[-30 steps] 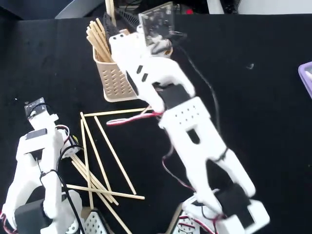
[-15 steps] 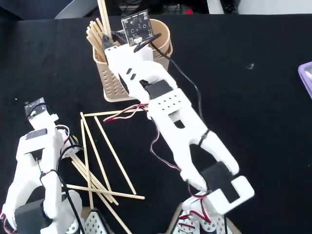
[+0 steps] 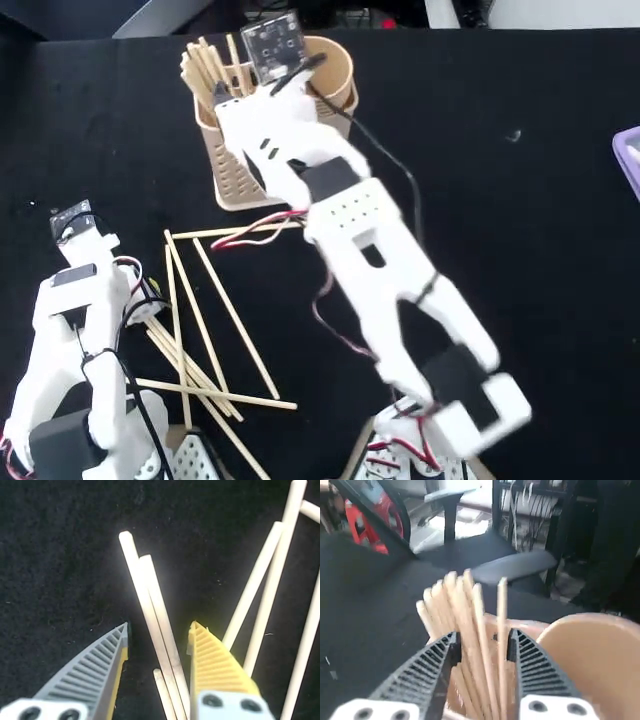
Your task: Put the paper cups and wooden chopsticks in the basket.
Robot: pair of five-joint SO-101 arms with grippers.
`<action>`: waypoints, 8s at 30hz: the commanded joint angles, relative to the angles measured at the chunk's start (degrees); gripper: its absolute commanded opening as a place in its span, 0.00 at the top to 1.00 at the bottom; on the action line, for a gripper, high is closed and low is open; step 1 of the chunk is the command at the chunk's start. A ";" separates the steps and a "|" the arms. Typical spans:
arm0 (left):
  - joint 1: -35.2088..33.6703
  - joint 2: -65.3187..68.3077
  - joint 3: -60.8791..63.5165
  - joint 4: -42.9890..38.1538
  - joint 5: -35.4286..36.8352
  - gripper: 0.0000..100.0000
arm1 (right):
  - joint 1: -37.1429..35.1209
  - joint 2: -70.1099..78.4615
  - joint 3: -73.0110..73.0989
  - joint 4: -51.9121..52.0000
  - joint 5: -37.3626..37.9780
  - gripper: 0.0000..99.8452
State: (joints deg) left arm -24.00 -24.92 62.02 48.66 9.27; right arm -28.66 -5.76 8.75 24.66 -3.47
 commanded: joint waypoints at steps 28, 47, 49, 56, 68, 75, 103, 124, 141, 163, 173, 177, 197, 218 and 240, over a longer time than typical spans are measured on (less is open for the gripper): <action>-0.22 -0.44 0.04 -1.32 -0.44 0.80 | -7.82 -1.01 26.51 18.37 26.37 0.80; -0.40 -0.44 -0.04 -1.14 -0.44 0.80 | -9.32 17.98 7.87 24.44 43.96 0.67; -0.40 -0.44 -0.04 -1.14 -0.44 0.80 | -9.32 19.38 6.99 24.35 45.89 0.67; -0.40 -0.44 -0.04 -1.05 -0.44 0.80 | -7.56 25.10 1.36 25.23 46.77 0.66; -0.40 -0.44 -0.04 -1.05 -0.44 0.80 | -7.47 27.91 -4.35 37.27 46.77 0.96; -0.40 -0.44 -0.13 -0.97 -0.44 0.80 | -8.35 20.53 -4.00 41.76 44.84 0.99; -9.89 -0.88 -2.15 -0.79 -0.09 0.80 | -9.58 32.48 -15.16 44.04 39.56 0.99; -9.98 -0.62 -2.42 -0.79 0.00 0.80 | -18.20 18.15 5.49 31.38 13.10 0.81; -9.98 -0.53 -2.42 -0.79 -0.09 0.80 | -21.45 20.88 5.58 30.24 13.45 0.81; -9.98 -0.62 -2.33 -0.79 -0.09 0.80 | -17.85 11.21 8.40 35.60 19.87 0.99; -9.98 -0.53 -2.51 -0.79 0.00 0.80 | -22.33 7.43 16.75 29.54 19.96 0.91; -9.98 -0.44 -2.42 -0.79 0.00 0.80 | -23.91 13.67 15.69 27.16 19.96 0.81; -9.98 -0.44 -2.42 -0.79 -0.09 0.80 | -15.56 7.08 7.96 39.74 22.68 0.99; -9.98 -0.44 -2.42 -0.79 0.00 0.80 | -18.46 16.84 15.52 26.11 21.98 0.98; -9.98 -0.44 -2.51 -0.79 -0.09 0.80 | -23.65 7.34 15.69 33.14 17.32 0.83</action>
State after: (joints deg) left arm -32.62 -24.92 61.85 48.40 9.36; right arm -50.46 5.32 22.46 60.35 14.90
